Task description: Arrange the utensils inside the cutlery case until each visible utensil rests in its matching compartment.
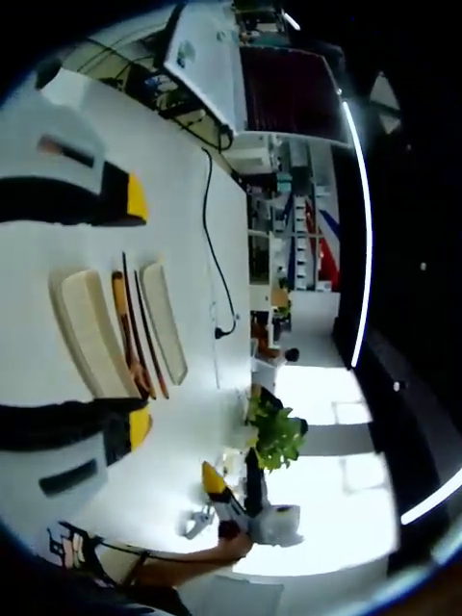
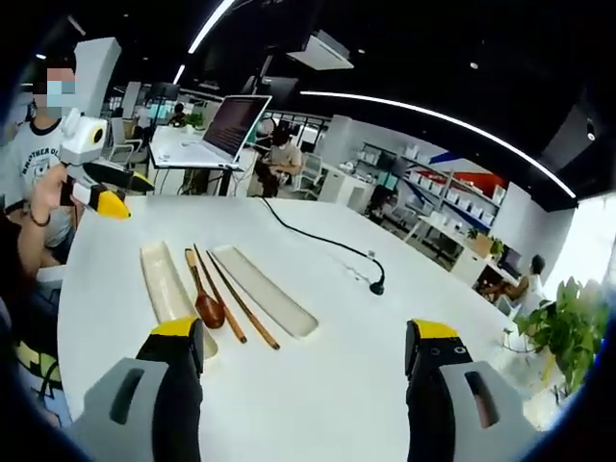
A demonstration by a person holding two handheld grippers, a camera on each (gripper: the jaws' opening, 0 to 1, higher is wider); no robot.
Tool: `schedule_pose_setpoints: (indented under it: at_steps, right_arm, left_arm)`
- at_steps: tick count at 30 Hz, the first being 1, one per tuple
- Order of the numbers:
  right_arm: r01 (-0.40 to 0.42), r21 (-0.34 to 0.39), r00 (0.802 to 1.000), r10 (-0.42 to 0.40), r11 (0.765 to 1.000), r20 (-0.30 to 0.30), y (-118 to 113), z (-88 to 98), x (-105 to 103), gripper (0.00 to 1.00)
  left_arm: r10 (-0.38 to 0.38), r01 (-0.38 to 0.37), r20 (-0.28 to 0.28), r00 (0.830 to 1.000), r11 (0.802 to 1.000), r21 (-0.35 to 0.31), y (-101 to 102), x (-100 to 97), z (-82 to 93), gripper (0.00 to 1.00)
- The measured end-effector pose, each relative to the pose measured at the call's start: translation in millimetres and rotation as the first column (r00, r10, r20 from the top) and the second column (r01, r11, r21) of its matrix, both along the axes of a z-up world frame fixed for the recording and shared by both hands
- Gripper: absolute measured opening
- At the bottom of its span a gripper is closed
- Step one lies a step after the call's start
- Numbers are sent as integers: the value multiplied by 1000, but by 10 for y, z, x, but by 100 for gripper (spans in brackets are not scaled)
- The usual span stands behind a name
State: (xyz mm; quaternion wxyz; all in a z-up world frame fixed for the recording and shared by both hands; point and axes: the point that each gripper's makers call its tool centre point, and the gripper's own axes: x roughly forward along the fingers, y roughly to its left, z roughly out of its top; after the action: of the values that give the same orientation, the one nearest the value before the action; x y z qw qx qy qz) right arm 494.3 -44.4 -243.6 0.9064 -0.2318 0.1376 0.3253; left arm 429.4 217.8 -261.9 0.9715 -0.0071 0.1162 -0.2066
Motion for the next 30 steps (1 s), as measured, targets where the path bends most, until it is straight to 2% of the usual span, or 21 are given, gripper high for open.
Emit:
schedule_pose_setpoints:
  at_steps: [17, 23, 30]
  right_arm:
    - [-75, -68, 991, 66, 995, -114, 257, -231, 232, 85]
    - [-109, -102, 985, 94, 989, -146, 344, -326, 283, 79]
    - [-164, -147, 971, 133, 976, -198, 481, -526, 262, 71]
  left_arm:
    - [-5, 5, -5, 1000, 1000, 2, -4, 12, -20, 75]
    - [-3, 3, -11, 1000, 1000, 1, 10, 24, -40, 75]
    - [1, -1, -11, 1000, 1000, -2, 25, 30, -44, 75]
